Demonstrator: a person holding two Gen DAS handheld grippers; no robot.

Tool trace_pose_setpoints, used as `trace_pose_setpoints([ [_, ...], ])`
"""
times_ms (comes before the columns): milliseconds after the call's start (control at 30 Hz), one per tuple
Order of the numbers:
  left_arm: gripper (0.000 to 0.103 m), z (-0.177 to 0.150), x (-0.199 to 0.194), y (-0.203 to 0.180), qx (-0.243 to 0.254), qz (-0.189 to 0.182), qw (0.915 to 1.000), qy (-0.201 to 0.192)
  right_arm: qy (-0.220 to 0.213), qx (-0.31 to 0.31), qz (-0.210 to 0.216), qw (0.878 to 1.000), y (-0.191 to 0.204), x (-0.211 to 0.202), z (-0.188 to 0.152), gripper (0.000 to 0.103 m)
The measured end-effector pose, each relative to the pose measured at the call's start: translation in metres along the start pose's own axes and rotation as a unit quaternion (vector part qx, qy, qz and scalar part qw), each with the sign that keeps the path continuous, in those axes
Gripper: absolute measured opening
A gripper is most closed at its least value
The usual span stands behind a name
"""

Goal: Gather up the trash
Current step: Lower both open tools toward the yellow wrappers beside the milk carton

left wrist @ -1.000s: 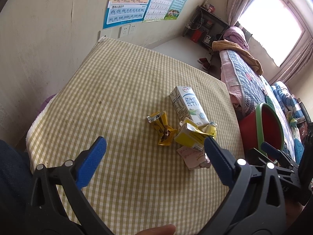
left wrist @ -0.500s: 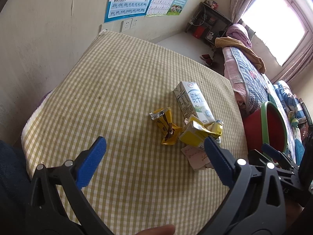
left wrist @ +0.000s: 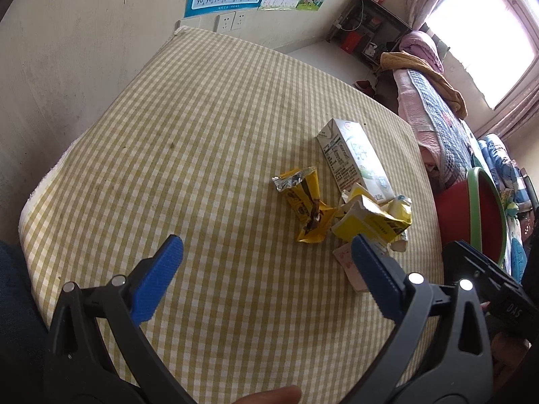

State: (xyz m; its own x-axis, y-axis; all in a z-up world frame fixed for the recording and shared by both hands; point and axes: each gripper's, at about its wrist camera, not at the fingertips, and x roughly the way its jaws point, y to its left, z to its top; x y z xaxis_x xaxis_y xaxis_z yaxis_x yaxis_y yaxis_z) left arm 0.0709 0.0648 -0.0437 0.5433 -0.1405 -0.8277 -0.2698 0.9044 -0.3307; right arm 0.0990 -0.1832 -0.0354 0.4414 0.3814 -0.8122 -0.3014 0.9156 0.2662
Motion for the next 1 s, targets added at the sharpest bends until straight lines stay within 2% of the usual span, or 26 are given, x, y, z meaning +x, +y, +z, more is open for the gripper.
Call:
trace_pose_setpoints([
  [367,0.097,0.007,0.008,0.024,-0.038,-0.002,0.9993,-0.007,0.024,0.043,0.036,0.998,0.005,0.032,0.018,0.096],
  [500,0.097,0.007,0.014,0.034,-0.054,-0.002,0.9985,0.002,0.040,0.083,0.054,0.994,-0.003,0.047,0.021,0.094],
  [567,0.097,0.007,0.016,0.036,-0.058,-0.002,0.9983,0.003,0.047,0.089,0.061,0.993,-0.004,0.053,0.022,0.087],
  [700,0.097,0.009,0.019,0.036,-0.059,-0.012,0.9981,0.006,0.050,0.094,0.089,0.990,0.001,0.056,0.023,0.064],
  [833,0.097,0.013,0.021,0.025,-0.048,-0.031,0.9983,0.008,0.054,0.103,0.107,0.987,0.005,0.060,0.025,0.058],
  [900,0.097,0.014,0.022,0.021,-0.044,-0.036,0.9983,0.008,0.057,0.103,0.117,0.986,0.008,0.062,0.027,0.047],
  [1000,0.097,0.018,0.025,0.017,-0.044,-0.037,0.9983,0.009,0.056,0.100,0.123,0.986,0.012,0.060,0.030,0.040],
])
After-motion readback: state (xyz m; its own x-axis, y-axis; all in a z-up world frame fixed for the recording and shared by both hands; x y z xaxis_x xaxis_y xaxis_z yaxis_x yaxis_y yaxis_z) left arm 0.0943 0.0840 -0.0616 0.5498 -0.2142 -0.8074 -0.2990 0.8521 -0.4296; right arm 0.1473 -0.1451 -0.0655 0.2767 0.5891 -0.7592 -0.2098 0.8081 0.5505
